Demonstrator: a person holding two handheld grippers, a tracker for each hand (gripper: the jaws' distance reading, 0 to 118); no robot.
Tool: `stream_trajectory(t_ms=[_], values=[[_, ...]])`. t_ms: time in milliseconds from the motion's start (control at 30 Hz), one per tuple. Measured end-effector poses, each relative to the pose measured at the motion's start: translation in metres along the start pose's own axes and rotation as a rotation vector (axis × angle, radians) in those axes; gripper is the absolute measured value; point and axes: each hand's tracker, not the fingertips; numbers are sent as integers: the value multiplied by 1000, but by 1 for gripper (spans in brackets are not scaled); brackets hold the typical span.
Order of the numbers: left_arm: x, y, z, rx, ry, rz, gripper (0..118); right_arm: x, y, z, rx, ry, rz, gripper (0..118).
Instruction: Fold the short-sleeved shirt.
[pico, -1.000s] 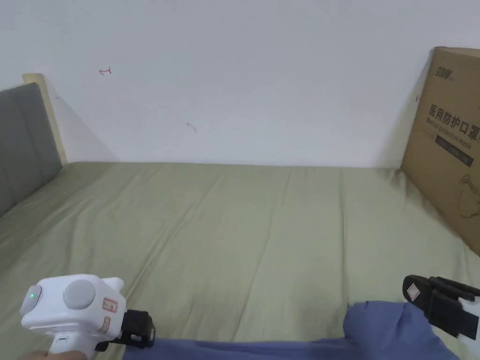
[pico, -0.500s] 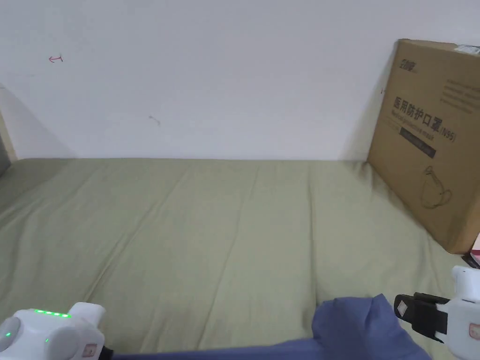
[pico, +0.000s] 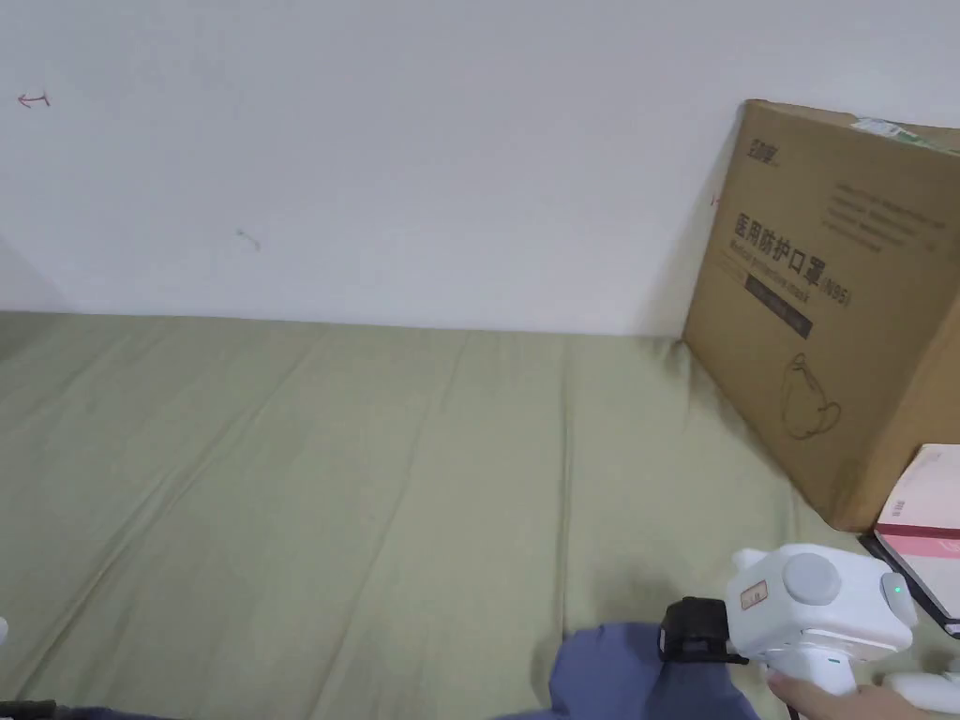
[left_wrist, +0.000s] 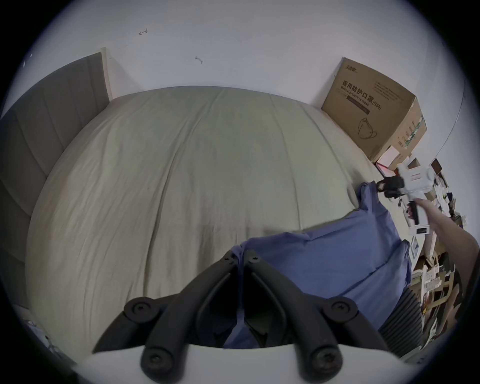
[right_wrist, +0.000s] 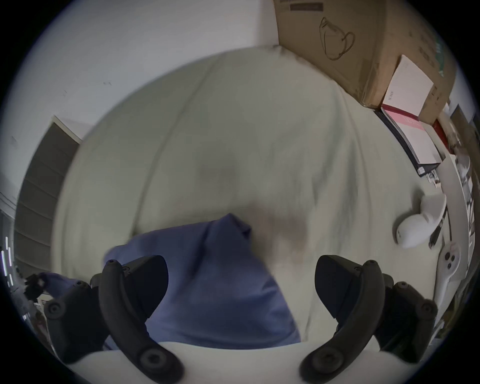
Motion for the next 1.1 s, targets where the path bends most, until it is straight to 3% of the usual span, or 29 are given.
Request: stream_trajectory(t_ms=[67, 100, 133, 167, 200, 233, 333, 467, 700, 767, 967, 1100], values=[[-1, -3, 1, -6, -7, 21, 2, -4, -4, -11, -47, 21, 2, 103], [-1, -4, 0, -12, -5, 24, 2, -5, -6, -12, -70, 19, 15, 90], [-5, -4, -5, -23, 1, 23, 2, -10, -9, -5, -47, -62, 77, 82], [-6, -5, -8, -37, 17, 17, 2, -14, -12, 4, -6, -57, 122, 68], [-8, -6, -9, -41, 27, 15, 2, -15, -14, 9, 6, -26, 136, 30], [-10, -8, -9, -40, 32, 24, 2, -13, -15, 13, 3, 40, 130, 0], [-22, -12, -14, -36, -5, 120, 2, 0, -16, 39, 44, 167, -2, 0], [-29, -8, -13, 27, 10, 127, 2, 11, -15, 78, 218, 206, -82, 0], [-27, 14, -1, 217, 17, 117, 2, -2, -18, 141, 434, 203, -66, 0], [-27, 21, 4, 240, 4, 130, 2, -2, -17, 161, 501, 231, -95, 0], [-20, 19, 18, 214, -32, 92, 2, 1, -49, 180, 486, 231, -73, 0], [-23, -7, 34, 172, -64, 61, 2, 26, -104, 188, 440, 251, -116, 0]])
